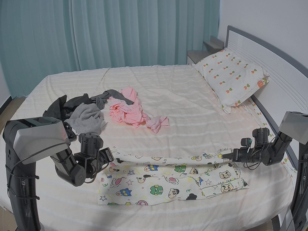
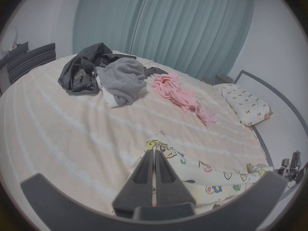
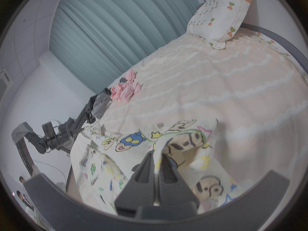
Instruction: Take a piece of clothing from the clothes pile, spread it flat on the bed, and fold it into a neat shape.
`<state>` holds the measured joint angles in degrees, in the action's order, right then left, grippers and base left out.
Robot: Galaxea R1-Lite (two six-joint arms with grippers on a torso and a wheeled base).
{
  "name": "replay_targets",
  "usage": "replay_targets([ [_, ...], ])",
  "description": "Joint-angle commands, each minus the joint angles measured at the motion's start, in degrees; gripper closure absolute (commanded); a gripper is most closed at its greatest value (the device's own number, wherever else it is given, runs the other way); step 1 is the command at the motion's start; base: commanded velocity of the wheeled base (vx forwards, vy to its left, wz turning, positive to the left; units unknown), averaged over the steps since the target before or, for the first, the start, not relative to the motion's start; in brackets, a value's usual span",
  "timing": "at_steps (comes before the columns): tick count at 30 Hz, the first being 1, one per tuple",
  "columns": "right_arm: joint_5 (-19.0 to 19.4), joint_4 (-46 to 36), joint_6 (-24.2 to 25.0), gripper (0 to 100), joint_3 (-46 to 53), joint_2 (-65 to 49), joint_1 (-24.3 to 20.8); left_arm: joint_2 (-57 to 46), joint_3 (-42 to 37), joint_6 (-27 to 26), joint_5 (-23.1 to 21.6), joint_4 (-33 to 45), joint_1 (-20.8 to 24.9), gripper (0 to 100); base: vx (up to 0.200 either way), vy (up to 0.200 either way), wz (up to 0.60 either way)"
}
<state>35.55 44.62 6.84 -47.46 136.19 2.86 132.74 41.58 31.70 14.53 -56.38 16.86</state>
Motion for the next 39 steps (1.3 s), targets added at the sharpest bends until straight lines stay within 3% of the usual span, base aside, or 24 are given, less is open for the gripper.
replay_targets([
  [1,-0.04,0.03,-2.36,100,3.07,0.30,0.04,2.08,-3.00,0.12,-0.03,-1.45,0.72,100,0.000,0.000,0.00],
  [9,-0.92,0.03,-3.59,100,4.39,1.09,0.21,6.21,-5.55,0.12,-0.03,-6.02,1.60,100,0.000,0.000,0.00],
  [10,-1.01,0.03,-4.20,100,5.01,1.00,0.21,6.30,-5.81,0.30,-0.03,-6.11,1.60,0,0.000,0.000,0.00],
  [11,-1.01,0.03,-4.38,0,5.27,1.09,0.21,6.39,-5.90,0.30,-0.03,-6.11,1.60,0,0.000,0.000,0.00],
  [18,-3.73,0.03,-4.38,0,6.50,-0.23,1.09,4.81,-8.97,3.46,0.15,-8.04,1.16,0,0.000,0.000,0.00],
  [29,-3.82,-0.58,-3.50,0,10.28,-11.30,6.36,-2.58,-23.48,6.98,-1.87,-22.37,-4.12,0,0.000,0.000,0.00],
  [32,-3.91,-0.58,-1.04,0,11.25,-14.64,5.48,-6.18,-26.73,11.63,-4.95,-23.86,-4.91,0,0.000,0.000,0.00],
  [39,-5.58,0.03,9.42,0,10.72,-16.57,-2.16,-13.39,-31.56,22.71,-9.79,-23.86,-6.40,0,0.000,0.000,0.00],
])
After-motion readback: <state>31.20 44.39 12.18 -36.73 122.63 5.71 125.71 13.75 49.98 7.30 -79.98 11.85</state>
